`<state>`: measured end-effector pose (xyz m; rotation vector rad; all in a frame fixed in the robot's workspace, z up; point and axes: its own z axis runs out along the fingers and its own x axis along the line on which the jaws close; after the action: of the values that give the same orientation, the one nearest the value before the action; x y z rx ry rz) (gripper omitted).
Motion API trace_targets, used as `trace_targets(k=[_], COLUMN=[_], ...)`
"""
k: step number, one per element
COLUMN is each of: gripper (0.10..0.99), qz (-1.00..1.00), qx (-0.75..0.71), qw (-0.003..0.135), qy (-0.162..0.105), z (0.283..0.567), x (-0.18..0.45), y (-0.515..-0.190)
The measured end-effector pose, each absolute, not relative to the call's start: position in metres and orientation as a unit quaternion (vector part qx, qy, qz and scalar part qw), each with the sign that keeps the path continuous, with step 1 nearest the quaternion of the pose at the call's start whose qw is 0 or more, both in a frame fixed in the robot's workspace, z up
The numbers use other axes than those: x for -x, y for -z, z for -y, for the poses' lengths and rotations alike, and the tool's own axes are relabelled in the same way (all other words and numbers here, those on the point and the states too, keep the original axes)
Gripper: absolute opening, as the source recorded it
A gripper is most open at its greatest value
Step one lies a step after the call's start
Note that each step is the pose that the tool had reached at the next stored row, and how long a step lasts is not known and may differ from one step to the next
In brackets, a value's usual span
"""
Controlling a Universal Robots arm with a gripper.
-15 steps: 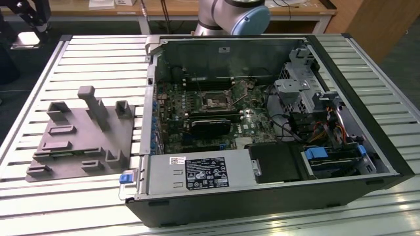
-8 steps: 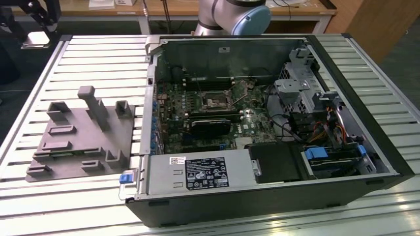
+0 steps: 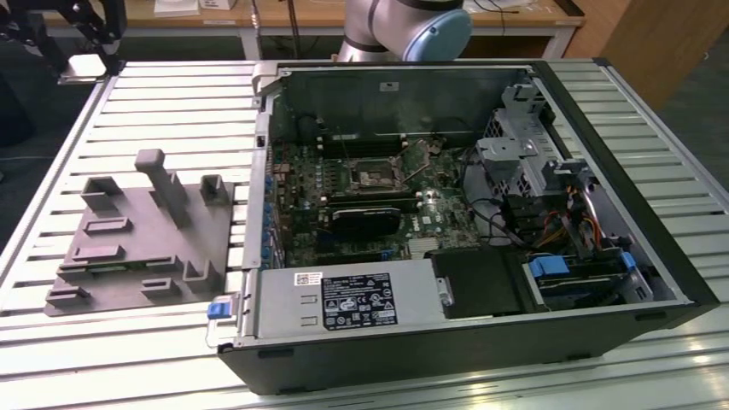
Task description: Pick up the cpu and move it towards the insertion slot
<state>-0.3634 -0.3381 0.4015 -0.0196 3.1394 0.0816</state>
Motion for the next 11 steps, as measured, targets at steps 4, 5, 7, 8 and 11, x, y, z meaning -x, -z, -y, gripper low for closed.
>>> trace_targets(k=[4,5,7,8,11], gripper=[0.545,0.545,0.545,0.545,0.545], qz=[-1.000,-1.000,-1.000,-1.000,-1.000], qx=[0.006,0.006,0.006,0.006,0.006], qw=[0.001,0.001,0.001,0.001,0.001], qy=[-0.026,-0.026,-0.026,-0.026,-0.026], z=[0.337,0.337,0.337,0.337,0.336], x=[0.354,0.352,0.347,0.345,0.338], y=[-0.401,-0.401,-0.401,-0.401,-0.401])
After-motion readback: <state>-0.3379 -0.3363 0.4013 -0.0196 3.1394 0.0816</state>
